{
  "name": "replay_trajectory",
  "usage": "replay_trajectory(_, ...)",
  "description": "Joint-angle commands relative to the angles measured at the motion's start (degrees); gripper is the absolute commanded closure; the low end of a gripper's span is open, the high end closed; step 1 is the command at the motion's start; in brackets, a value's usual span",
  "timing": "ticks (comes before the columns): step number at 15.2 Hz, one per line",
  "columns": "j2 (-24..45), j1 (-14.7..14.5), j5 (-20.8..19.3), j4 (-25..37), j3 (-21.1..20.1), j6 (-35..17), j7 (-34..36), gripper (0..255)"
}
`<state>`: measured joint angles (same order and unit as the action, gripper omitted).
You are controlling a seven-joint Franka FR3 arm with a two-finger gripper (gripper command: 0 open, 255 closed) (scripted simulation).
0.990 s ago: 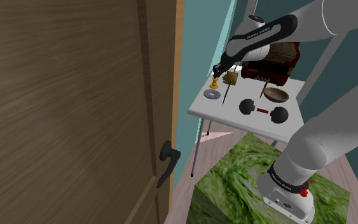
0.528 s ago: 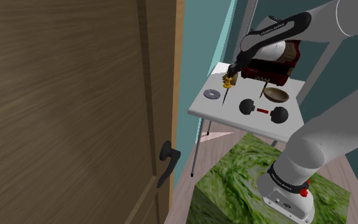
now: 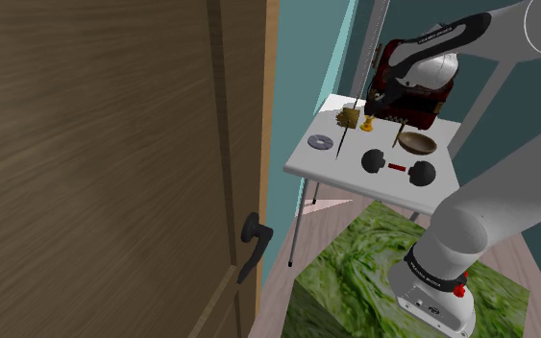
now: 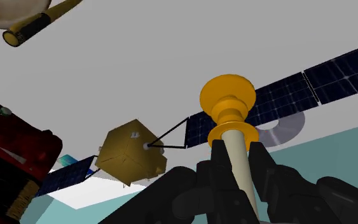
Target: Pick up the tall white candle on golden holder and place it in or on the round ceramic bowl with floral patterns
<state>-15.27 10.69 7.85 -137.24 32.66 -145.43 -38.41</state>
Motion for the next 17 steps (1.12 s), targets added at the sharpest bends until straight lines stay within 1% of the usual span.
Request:
replay_trajectory(1, 0.6, 0.27, 1.28, 1.24, 2.74, 1.15, -4.01, 255)
replay_trajectory(5, 3.03, 0.42, 4.71, 4.78, 8.31, 3.74, -11.92, 255)
replay_trajectory(9, 7.03, 0.39, 9.68, 9.48, 14.04, 7.08, -20.43, 255)
replay_trajectory(12, 11.45, 0.77, 14.85, 13.81, 18.15, 10.37, -27.37, 255)
replay_trajectory(14, 15.21, 1.6, 19.03, 17.12, 20.56, 13.11, -32.21, 255)
replay_trajectory(16, 19.54, 3.57, 23.53, 20.77, 22.09, 16.31, -36.98, 255)
replay_trajectory(17, 21.8, 5.04, 25.73, 22.7, 22.44, 18.04, -39.2, 255)
